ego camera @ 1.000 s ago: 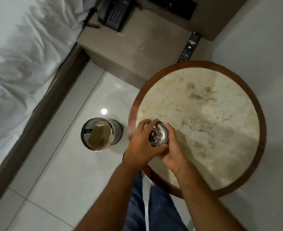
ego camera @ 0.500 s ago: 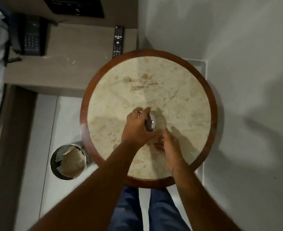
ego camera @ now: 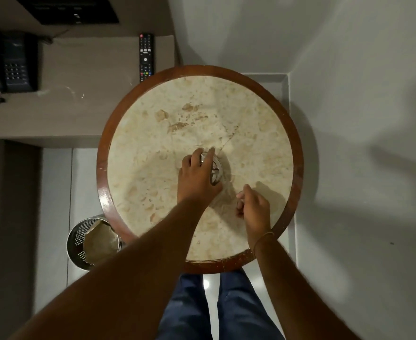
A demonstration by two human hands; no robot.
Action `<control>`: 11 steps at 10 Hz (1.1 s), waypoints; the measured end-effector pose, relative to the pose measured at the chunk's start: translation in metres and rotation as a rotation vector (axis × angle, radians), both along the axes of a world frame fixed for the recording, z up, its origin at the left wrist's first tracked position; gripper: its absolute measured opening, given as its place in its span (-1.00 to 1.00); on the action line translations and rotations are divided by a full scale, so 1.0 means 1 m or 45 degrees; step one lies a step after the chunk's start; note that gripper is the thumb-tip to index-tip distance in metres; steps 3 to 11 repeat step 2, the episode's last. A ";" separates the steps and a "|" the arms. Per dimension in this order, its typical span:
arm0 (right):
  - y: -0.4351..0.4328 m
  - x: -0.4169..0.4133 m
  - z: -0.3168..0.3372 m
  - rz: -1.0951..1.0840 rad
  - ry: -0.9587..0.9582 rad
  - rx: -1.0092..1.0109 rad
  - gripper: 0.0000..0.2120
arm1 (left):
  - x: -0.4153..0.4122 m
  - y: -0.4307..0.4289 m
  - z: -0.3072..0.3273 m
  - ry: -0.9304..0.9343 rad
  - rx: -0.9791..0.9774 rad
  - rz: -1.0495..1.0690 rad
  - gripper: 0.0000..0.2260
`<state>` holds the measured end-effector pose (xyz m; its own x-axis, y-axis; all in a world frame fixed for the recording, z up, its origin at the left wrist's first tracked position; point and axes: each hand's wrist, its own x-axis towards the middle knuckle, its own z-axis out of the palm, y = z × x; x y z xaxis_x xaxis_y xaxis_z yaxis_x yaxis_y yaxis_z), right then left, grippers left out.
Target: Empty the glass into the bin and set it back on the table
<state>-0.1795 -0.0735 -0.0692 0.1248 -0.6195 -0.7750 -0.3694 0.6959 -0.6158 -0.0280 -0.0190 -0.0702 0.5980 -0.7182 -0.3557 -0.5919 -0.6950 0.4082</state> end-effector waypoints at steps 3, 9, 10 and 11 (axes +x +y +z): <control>0.002 -0.009 0.001 0.275 0.080 -0.354 -0.72 | -0.010 0.013 0.000 0.036 0.017 0.005 0.17; 0.002 -0.009 0.001 0.275 0.080 -0.354 -0.72 | -0.010 0.013 0.000 0.036 0.017 0.005 0.17; 0.002 -0.009 0.001 0.275 0.080 -0.354 -0.72 | -0.010 0.013 0.000 0.036 0.017 0.005 0.17; 0.002 -0.009 0.001 0.275 0.080 -0.354 -0.72 | -0.010 0.013 0.000 0.036 0.017 0.005 0.17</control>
